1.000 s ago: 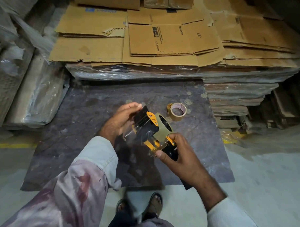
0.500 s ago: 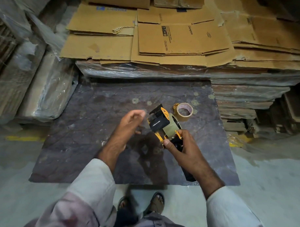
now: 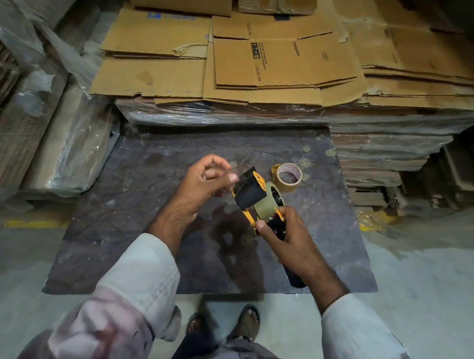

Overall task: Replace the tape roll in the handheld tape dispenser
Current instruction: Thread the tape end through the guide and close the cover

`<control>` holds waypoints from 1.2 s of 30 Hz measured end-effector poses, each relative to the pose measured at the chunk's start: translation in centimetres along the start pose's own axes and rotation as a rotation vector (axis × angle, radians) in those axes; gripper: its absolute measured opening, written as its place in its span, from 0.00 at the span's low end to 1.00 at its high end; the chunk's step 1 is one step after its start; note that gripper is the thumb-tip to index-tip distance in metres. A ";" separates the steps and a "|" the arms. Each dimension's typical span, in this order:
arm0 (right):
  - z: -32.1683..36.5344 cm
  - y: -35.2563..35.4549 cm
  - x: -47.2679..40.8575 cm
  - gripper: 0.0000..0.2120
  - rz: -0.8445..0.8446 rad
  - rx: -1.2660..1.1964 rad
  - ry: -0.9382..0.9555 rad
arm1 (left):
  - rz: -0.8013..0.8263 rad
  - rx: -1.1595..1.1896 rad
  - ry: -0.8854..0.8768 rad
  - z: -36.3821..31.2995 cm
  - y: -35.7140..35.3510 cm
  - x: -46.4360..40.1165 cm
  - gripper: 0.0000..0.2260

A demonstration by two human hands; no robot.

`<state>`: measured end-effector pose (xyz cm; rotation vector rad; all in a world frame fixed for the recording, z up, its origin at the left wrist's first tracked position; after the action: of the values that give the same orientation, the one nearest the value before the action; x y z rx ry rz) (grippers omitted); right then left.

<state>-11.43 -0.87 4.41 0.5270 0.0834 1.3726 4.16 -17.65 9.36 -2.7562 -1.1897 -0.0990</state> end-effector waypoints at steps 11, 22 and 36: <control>0.3 -1.2 -0.3 0.17 0.050 -0.181 -0.081 | -0.094 0.132 0.152 3.0 -0.7 -2.4 0.12; 0.4 -0.8 0.3 0.14 0.083 -0.239 -0.075 | -0.163 0.306 0.112 2.5 -1.5 -2.2 0.09; 0.5 -0.8 1.3 0.21 -0.046 -0.174 -0.050 | -0.241 0.309 0.233 2.3 -2.3 -2.0 0.21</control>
<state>-10.26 0.13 4.87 0.4108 -0.0640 1.3070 1.08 -17.18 7.12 -2.2615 -1.3379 -0.2327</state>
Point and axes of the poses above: each hand's wrist, its own x-axis away from the middle knuckle, its own y-axis out of the back of the hand, z = x × y, the point moved 7 cm from there along -x, towards the middle knuckle, and after that the axes turned 11 degrees about z, right-handed, at the moved point
